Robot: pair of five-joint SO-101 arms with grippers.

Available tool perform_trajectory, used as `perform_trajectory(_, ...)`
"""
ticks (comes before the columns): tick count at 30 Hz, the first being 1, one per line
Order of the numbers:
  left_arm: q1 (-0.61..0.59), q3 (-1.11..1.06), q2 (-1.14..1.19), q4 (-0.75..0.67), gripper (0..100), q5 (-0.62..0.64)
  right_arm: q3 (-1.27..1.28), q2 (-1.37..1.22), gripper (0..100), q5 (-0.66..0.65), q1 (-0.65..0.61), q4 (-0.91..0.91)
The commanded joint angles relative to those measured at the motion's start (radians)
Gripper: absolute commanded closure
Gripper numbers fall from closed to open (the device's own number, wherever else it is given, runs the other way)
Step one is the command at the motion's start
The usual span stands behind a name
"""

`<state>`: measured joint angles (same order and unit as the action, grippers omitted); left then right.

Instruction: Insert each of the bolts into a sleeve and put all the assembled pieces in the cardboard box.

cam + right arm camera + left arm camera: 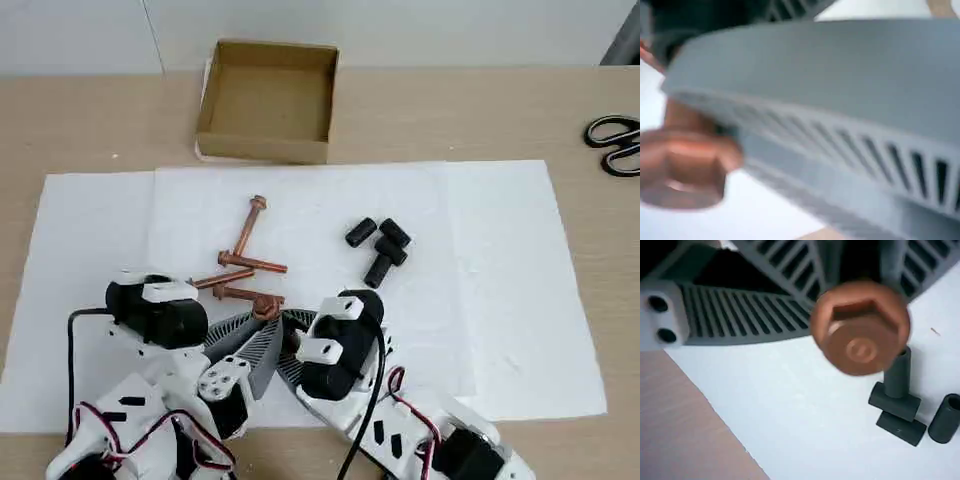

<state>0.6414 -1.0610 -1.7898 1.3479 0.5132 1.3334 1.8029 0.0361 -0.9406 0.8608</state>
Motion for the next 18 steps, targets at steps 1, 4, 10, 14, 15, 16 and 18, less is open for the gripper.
perform_trajectory(1,0.017,-0.042,0.002,0.0,100,-0.005,-0.018,0.008,99.6,-0.009,0.021,-0.058)
perform_trajectory(4,0.017,-0.053,0.005,-0.043,98,-0.005,-0.017,0.008,99.6,-0.009,0.021,-0.058)
perform_trajectory(10,0.015,-0.079,0.006,-0.054,87,-0.005,-0.017,0.008,99.6,-0.009,0.021,-0.058)
perform_trajectory(14,0.015,-0.079,0.006,-0.052,87,-0.005,-0.015,0.008,99.6,-0.009,0.021,-0.056)
perform_trajectory(15,0.015,-0.079,0.006,-0.052,87,-0.005,-0.014,0.008,99.6,-0.009,0.021,-0.056)
perform_trajectory(16,0.015,-0.079,0.006,-0.052,87,-0.005,-0.014,0.008,99.6,-0.009,0.021,-0.056)
perform_trajectory(18,0.014,-0.079,0.006,-0.054,87,-0.005,-0.003,0.008,99.6,-0.009,0.021,-0.056)
